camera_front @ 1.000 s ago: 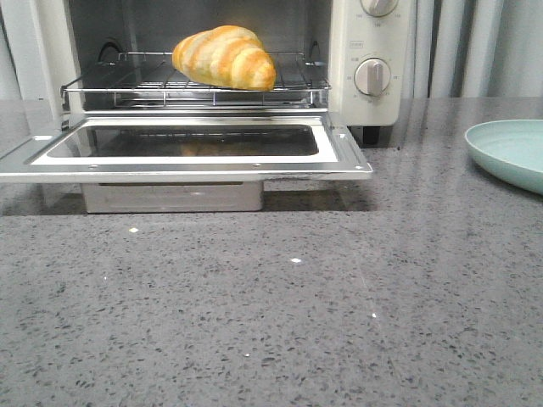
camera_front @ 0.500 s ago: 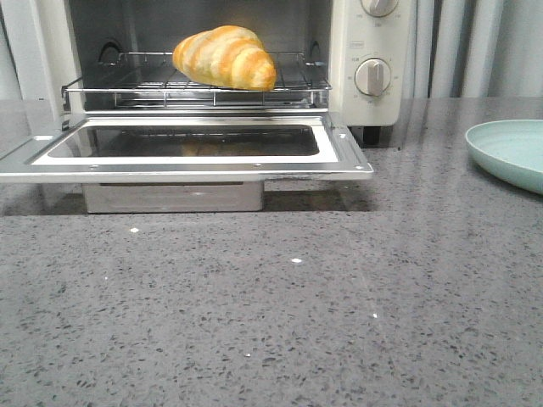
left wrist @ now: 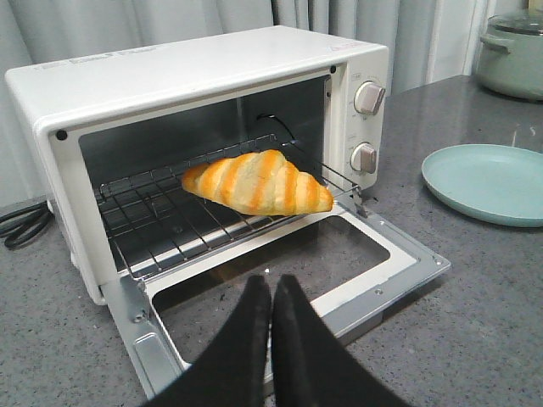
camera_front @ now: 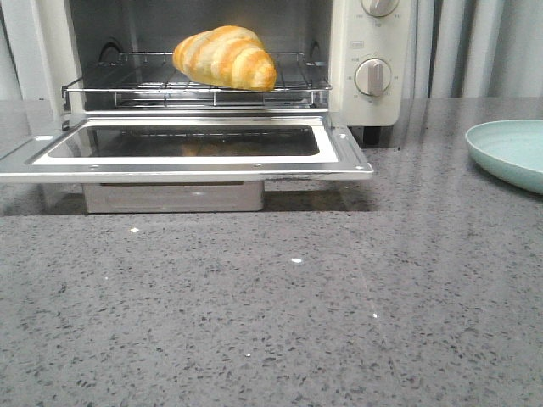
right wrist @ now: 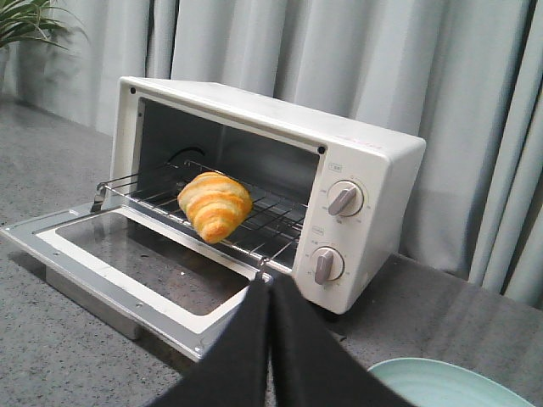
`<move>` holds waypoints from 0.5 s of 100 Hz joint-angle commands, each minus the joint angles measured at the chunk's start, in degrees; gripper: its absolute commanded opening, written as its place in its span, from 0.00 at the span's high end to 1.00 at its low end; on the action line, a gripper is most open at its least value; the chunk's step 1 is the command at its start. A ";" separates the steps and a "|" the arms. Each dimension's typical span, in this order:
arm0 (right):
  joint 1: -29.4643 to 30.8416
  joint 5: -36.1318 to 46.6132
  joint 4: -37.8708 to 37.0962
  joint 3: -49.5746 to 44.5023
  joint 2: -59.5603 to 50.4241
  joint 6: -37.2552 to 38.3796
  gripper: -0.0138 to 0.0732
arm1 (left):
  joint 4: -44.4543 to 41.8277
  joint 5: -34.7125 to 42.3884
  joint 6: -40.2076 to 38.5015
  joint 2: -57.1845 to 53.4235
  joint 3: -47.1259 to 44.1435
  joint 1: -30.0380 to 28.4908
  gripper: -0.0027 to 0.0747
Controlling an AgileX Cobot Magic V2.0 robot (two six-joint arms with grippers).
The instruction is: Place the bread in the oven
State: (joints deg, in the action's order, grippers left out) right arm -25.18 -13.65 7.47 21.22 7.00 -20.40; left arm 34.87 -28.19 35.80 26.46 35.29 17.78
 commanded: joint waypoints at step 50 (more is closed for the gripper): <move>0.38 4.92 -0.29 1.33 0.52 0.15 0.90 | -22.76 25.04 -18.70 -18.57 -24.84 -11.79 0.99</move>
State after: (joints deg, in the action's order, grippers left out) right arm -25.09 -13.65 7.47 21.22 7.00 -20.40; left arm 16.59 -10.59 25.00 11.45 13.95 7.55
